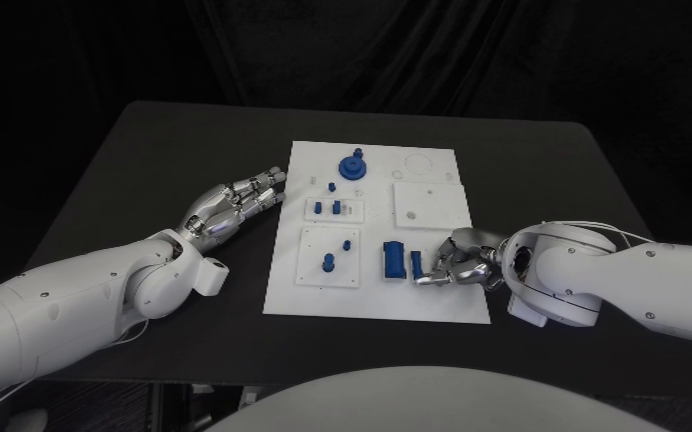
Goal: Assemble the parts on the task board
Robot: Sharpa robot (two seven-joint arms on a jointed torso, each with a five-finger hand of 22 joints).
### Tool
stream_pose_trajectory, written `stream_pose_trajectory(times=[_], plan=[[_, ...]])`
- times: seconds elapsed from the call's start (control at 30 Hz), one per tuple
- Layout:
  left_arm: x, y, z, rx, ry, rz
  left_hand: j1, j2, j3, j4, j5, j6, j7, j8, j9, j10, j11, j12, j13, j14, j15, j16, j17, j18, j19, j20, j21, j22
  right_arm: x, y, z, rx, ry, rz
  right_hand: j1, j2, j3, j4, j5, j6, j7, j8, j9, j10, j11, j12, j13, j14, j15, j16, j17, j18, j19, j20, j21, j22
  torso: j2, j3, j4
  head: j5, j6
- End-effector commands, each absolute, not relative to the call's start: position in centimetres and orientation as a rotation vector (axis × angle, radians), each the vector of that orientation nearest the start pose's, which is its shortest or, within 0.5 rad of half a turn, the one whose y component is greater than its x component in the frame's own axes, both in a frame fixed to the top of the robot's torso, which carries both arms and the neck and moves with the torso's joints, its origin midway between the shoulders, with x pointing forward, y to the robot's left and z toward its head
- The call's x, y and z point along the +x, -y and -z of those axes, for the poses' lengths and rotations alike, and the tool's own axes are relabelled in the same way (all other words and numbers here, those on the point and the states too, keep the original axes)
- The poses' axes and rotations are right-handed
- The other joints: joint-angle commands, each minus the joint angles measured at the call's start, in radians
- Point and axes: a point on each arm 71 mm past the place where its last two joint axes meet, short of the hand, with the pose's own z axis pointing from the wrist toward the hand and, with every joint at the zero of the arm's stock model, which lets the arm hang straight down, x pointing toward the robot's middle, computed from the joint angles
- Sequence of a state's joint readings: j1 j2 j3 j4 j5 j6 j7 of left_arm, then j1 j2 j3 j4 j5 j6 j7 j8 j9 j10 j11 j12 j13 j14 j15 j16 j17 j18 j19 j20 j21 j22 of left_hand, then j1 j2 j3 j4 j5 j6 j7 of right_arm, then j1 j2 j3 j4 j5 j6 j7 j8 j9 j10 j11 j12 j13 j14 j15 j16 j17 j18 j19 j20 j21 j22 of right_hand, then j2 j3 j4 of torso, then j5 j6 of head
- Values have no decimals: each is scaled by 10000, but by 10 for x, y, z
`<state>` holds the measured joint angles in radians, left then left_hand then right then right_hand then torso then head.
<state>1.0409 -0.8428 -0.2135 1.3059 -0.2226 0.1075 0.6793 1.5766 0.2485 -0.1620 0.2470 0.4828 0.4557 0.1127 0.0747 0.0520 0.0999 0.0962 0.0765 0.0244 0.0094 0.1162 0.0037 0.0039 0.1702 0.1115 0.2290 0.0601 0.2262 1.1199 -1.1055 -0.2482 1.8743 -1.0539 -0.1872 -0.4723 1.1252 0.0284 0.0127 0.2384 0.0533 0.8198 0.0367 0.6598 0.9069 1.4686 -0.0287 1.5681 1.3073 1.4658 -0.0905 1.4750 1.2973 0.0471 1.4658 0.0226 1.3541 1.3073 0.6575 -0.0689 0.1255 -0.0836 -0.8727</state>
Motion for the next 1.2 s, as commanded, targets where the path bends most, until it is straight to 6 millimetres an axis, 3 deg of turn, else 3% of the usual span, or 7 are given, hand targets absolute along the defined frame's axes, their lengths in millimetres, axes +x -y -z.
stream_pose_trajectory(times=[0.03,0.23,0.4,0.63,1.07,1.13,1.2], plan=[[443,-252,302,-8828,-16348,17680,31,28,56,-19,58,-30,61,13,4,-12,83,32,14,-1,40,7,-2,111,13,78,50,-1,349,247,287,3500,-23861,-4515,154,44,56,-82,119,-96,-26,73,26,1021,-65,27,2635,580,-53,41,-1,74,115,-58,-65,1913,1,3,1,9,1],[442,-252,303,-8832,-16352,17685,33,31,63,-22,63,-27,61,13,4,-10,84,35,15,0,42,7,-2,110,13,79,50,-2,349,245,288,3364,-24037,-4483,517,66,140,-376,400,-170,-36,128,43,1021,-73,27,2635,577,-62,32,-17,84,97,-68,-113,1899,0,1,2,21,1],[442,-252,303,-8835,-16360,17694,33,31,63,-22,63,-27,61,13,4,-10,84,35,15,0,42,7,-2,110,13,79,50,-2,349,244,289,3229,-24185,-4488,1179,-32,364,-949,1468,-284,-59,71,-35,1021,-97,27,2635,565,-84,4,-72,105,54,-91,-216,1869,5,5,2,6,1],[442,-253,303,-8816,-16283,17682,37,33,72,-28,68,-25,62,14,5,-14,86,34,14,-3,44,6,-3,110,9,81,48,-12,348,243,288,3138,-24155,-4709,1411,-163,429,-1214,1647,-337,-31,32,-96,1021,-77,27,2635,565,-72,-2,-74,119,24,-83,-291,1847,1,4,-2,34,1],[434,-261,292,-7689,-15530,17274,105,-105,132,-104,285,397,62,139,54,202,97,228,53,8,-88,11,0,123,-9,-26,45,-64,359,245,243,3152,-21500,-6926,791,-258,63,-824,618,-212,-12,392,55,1021,-48,27,2635,587,-36,26,11,96,83,-44,-204,1883,-22,8,-37,40,1],[433,-260,289,-7575,-15400,17233,97,-134,130,-79,324,443,61,151,54,232,82,260,56,-8,-155,3,-6,122,-65,-101,16,-138,368,247,228,3214,-20391,-7682,450,-172,-48,-445,708,-151,-53,528,129,1021,-69,27,2635,514,-54,-112,-334,159,-40,-47,-481,1797,-42,20,-59,57,1],[433,-259,286,-7462,-15271,17225,80,-145,127,-40,323,438,49,146,47,238,58,274,55,-28,-206,-6,-13,117,-120,-164,-14,-206,376,250,214,3425,-19244,-8410,544,-36,-12,14,804,-323,-17,529,127,1021,-22,27,2635,-218,18,-1239,-2575,515,-946,18,-2312,1217,-84,28,-78,93,1]])
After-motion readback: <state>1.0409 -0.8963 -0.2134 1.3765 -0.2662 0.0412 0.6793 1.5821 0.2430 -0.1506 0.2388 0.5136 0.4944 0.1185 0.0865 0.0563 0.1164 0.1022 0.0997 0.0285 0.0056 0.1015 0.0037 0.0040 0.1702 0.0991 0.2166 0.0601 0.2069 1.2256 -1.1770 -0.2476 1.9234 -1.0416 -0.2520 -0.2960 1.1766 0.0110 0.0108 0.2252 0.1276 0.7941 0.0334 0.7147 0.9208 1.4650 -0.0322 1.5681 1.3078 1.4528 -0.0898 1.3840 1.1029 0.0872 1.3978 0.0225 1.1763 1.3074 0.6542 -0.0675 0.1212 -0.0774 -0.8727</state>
